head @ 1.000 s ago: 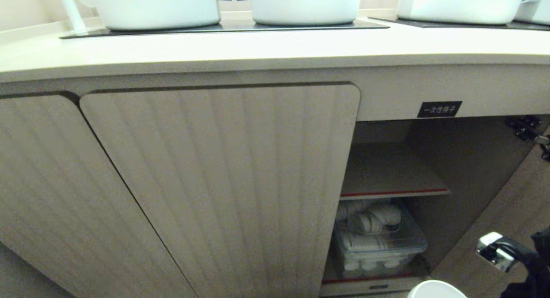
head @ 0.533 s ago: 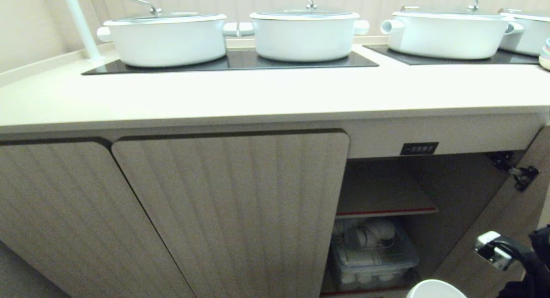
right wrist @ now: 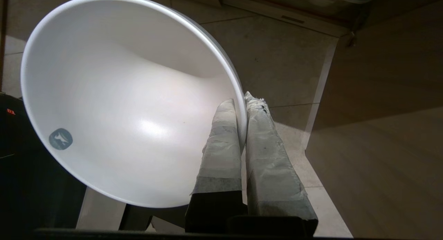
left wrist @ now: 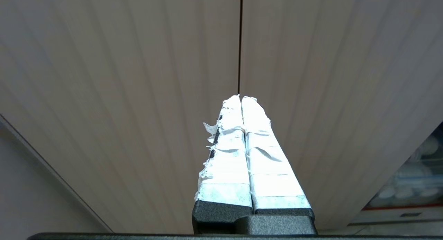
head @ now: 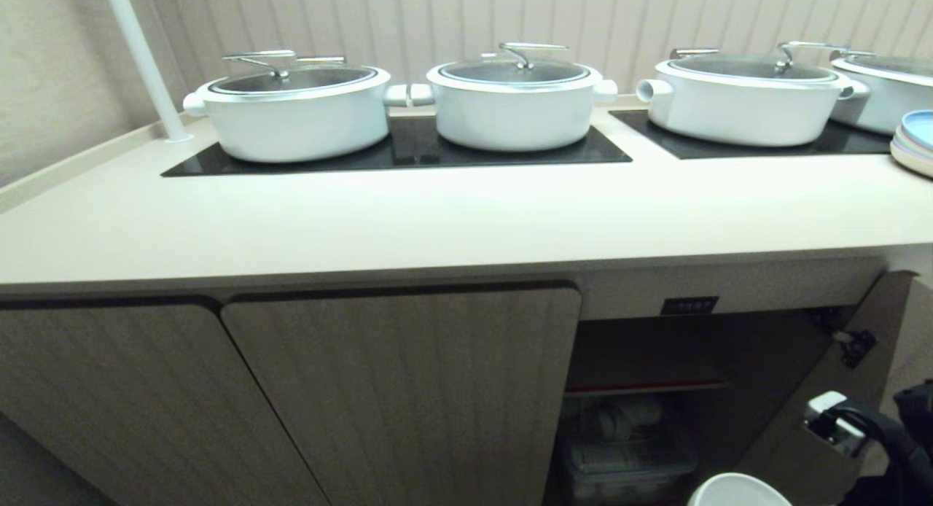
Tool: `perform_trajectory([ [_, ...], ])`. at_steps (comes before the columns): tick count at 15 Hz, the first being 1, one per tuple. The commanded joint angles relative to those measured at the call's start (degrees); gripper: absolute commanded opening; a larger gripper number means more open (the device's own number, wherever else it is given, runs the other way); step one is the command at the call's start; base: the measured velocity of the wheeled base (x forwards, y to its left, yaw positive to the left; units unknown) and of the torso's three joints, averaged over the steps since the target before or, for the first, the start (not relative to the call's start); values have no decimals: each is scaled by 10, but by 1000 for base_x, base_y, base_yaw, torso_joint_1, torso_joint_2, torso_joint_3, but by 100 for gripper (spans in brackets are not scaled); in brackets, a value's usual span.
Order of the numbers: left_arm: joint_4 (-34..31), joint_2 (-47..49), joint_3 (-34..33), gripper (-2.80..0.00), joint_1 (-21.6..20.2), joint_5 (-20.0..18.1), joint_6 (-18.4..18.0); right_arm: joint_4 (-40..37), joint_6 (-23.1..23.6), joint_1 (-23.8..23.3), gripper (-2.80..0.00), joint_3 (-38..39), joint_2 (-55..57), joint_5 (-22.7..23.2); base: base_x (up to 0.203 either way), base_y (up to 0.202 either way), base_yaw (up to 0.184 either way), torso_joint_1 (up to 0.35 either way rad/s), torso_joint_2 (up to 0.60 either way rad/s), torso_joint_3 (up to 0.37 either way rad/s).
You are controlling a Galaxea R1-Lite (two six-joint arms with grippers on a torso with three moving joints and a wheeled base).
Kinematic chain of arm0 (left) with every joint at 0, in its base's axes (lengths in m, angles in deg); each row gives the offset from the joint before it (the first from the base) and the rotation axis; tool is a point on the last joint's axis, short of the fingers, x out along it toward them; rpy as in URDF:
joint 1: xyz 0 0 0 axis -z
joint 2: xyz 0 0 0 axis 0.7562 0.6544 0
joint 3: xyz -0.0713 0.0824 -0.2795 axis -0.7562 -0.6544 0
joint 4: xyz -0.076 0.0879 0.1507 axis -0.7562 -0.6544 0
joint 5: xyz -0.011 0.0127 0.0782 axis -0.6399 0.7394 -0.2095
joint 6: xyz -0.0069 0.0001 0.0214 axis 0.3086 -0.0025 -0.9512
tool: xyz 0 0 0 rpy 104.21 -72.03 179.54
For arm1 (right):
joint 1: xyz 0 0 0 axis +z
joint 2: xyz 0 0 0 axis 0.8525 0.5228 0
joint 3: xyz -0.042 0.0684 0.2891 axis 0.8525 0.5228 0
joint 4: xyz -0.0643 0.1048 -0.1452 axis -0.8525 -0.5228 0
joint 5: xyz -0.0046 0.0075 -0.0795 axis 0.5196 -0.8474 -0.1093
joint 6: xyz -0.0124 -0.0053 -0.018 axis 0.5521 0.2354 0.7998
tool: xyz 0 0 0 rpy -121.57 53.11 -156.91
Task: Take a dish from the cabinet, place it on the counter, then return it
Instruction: Place it on the table
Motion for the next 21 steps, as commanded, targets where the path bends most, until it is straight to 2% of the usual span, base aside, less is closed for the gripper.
perform_trajectory([
  [1,0,0,0,-280,0,0,0,0,0,0,-280,0,1,1,0,0,0,214,-484,-284],
  [16,0,0,0,-280,0,0,0,0,0,1,-280,0,-2,1,0,0,0,254,-555,-303],
  [21,0,0,0,-280,0,1,0,0,0,2,-280,-1,-3,1,0,0,0,198,-398,-209],
])
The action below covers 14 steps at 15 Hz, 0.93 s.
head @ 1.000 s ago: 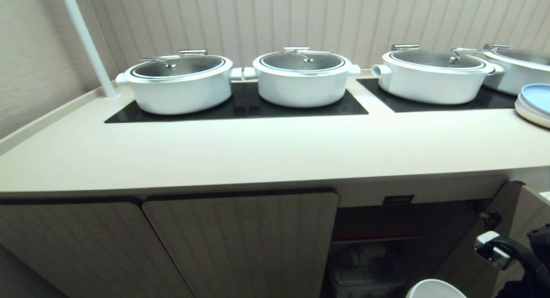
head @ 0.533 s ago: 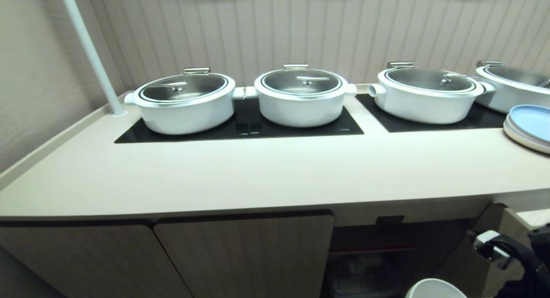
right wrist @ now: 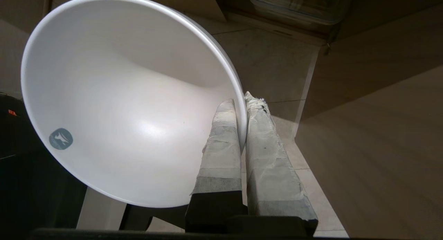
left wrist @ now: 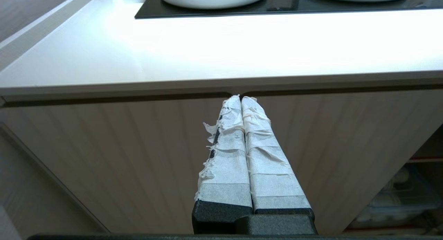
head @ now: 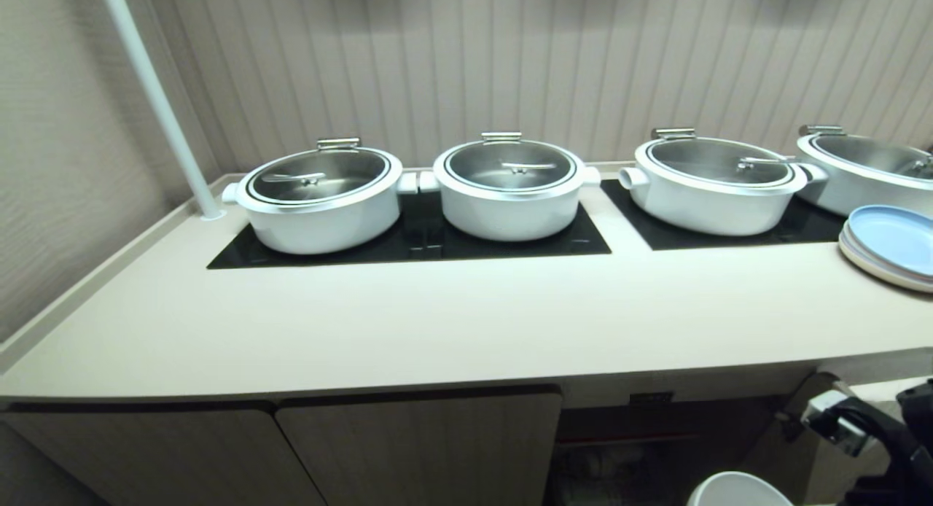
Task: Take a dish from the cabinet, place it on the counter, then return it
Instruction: Place it on the table
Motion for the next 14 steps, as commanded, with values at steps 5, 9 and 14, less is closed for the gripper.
perform_trajectory([
  [5,0,0,0,-280,0,1,0,0,0,1,-280,-1,1,0,0,0,0,159,-334,-175],
  [9,0,0,0,-280,0,0,0,1,1,1,-280,-1,1,0,0,0,0,156,-320,-166],
  [14,0,0,0,-280,0,1,0,0,2,1,-280,0,1,1,0,0,0,154,-316,-161],
])
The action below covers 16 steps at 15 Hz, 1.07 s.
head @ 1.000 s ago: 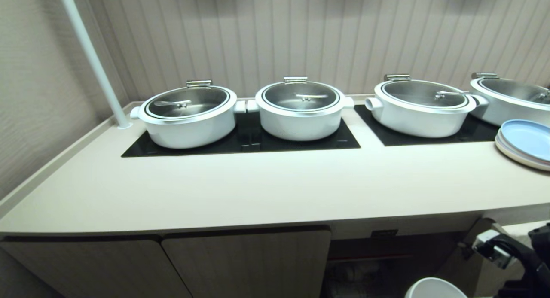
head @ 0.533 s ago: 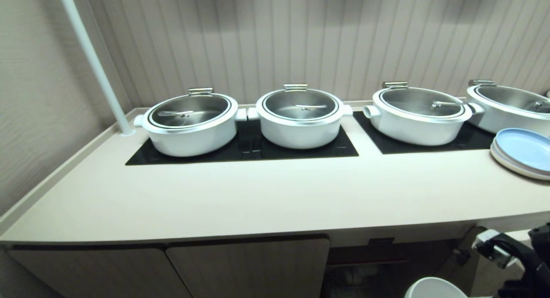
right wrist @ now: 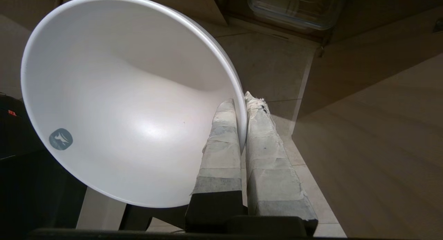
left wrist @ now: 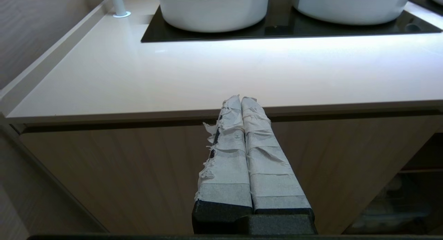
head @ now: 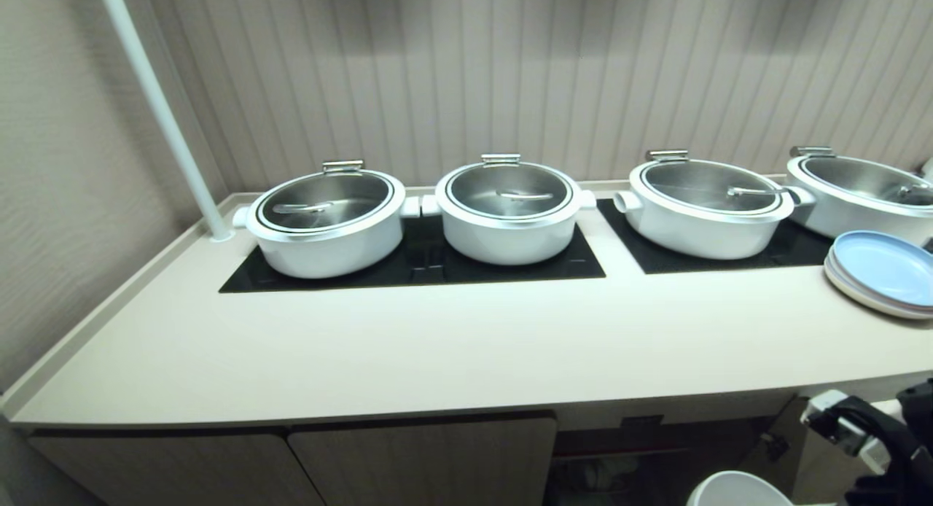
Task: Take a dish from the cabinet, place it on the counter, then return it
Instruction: Place it on the table
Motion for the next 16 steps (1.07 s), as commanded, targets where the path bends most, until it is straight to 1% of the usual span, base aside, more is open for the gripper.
perform_trajectory([
  [1,0,0,0,-280,0,0,0,0,1,0,-280,1,1,0,0,0,0,129,-269,-128],
  [16,0,0,0,-280,0,0,0,-8,2,0,-280,-21,6,0,0,0,0,84,-163,-83],
])
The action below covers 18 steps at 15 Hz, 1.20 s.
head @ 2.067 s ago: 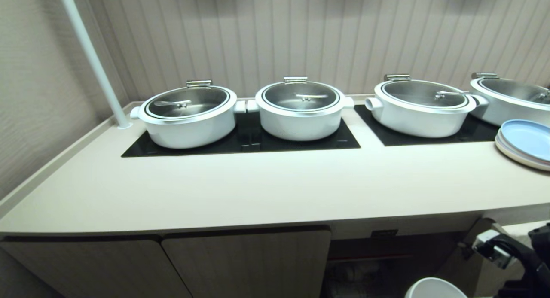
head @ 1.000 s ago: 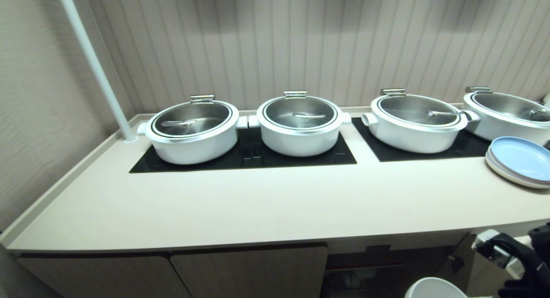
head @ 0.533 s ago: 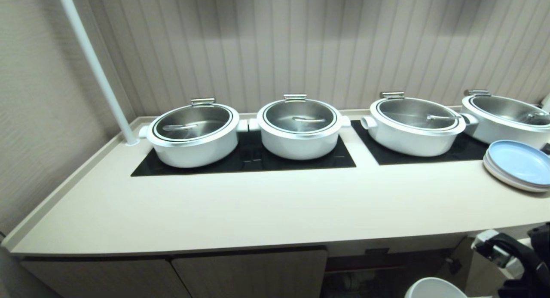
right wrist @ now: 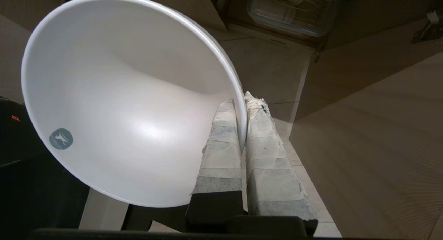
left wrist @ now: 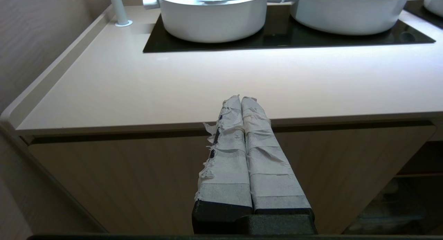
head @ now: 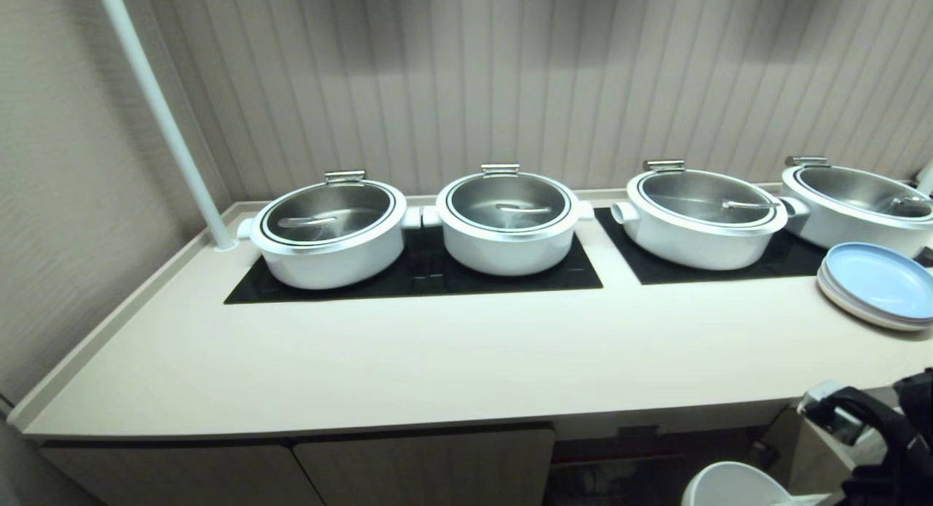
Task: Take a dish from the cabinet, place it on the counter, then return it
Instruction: Place it on the table
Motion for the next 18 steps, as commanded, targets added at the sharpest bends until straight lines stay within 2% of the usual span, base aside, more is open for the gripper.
perform_trajectory([
  [1,0,0,0,-280,0,0,0,-1,0,0,-280,-4,4,1,0,0,0,85,-154,-85],
  [5,0,0,0,-280,0,1,0,-24,0,0,-280,-22,6,2,0,0,0,63,-127,-61],
  [18,0,0,0,-280,0,0,0,-27,-4,1,-280,-46,24,2,0,0,0,37,-72,-34],
])
